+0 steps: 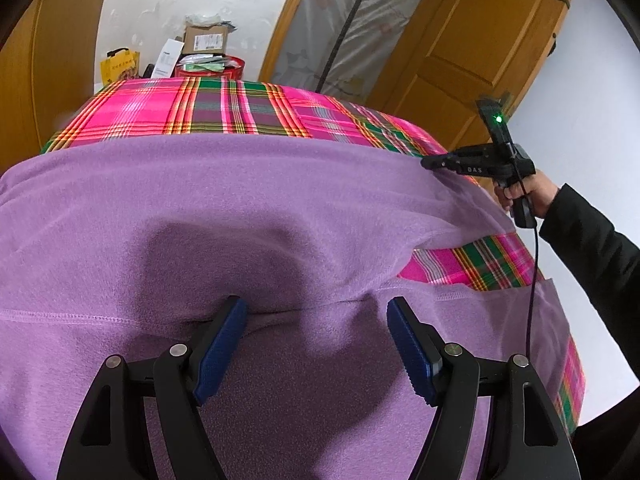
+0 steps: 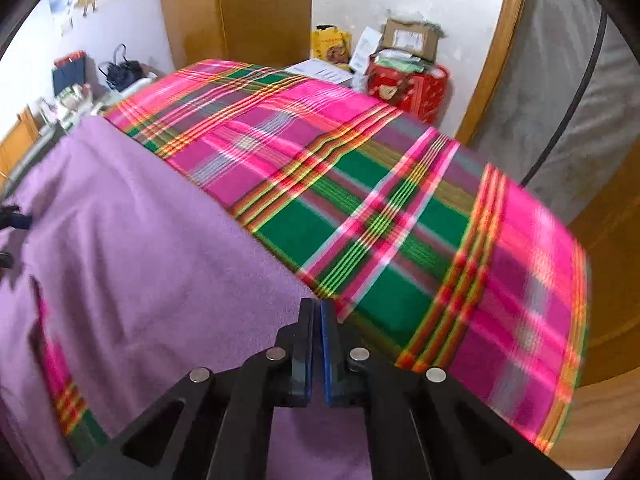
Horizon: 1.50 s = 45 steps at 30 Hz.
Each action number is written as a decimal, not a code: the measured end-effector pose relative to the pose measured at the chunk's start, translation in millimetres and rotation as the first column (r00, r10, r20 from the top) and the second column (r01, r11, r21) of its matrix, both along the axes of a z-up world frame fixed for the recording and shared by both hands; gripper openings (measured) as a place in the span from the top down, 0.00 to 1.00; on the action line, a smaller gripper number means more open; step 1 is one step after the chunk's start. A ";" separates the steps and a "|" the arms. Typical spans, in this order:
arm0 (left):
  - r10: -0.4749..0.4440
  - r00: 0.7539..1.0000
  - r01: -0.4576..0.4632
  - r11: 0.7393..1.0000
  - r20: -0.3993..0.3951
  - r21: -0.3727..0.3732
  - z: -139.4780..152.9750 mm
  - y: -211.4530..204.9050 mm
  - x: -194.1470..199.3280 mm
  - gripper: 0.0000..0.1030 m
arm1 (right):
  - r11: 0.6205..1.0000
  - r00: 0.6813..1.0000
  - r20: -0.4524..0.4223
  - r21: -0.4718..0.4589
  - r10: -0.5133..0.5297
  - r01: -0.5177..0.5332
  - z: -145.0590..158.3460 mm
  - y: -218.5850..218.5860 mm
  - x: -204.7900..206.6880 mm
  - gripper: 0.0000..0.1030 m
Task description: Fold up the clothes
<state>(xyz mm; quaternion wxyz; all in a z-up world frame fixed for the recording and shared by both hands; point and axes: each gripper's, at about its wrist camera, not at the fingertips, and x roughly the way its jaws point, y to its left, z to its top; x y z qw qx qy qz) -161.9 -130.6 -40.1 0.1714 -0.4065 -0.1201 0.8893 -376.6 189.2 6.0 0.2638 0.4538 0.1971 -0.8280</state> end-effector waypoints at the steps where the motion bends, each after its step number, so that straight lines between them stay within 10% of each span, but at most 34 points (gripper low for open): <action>1: 0.000 1.000 0.000 1.000 0.000 -0.002 -0.2 0.8 0.6 0.27 | 1.000 1.000 -0.021 0.005 -0.016 0.017 1.1 0.1 -1.9 0.97; 12: 0.001 1.000 -0.001 1.000 0.000 0.009 -0.2 -1.1 3.1 0.27 | 0.979 0.982 -0.049 -0.096 -0.185 0.179 24.7 73.8 4.2 0.81; 23: 0.006 1.000 -0.006 1.000 0.001 0.030 -0.5 -4.8 1.5 0.27 | 0.850 0.880 0.051 -0.236 -0.473 0.471 24.5 228.8 46.6 0.58; 37: 0.000 1.000 0.000 0.996 -0.002 -0.093 1.0 11.7 1.7 0.25 | 0.941 0.948 0.005 -0.125 -0.317 0.315 8.4 190.6 31.5 0.51; 39: 0.000 1.000 0.000 0.995 -0.002 -0.100 0.8 12.4 1.8 0.25 | 0.942 0.951 0.012 -0.140 -0.308 0.307 7.3 192.1 27.2 0.71; 40: 0.000 1.000 0.000 0.995 -0.002 -0.103 0.6 13.3 1.6 0.25 | 0.944 0.952 -0.002 -0.131 -0.307 0.304 8.0 191.5 26.5 0.98; 45: 0.000 1.000 -0.001 0.993 -0.002 -0.120 0.4 16.0 1.8 0.24 | 0.949 0.950 -0.056 -0.092 -0.308 0.303 9.2 186.0 21.0 0.99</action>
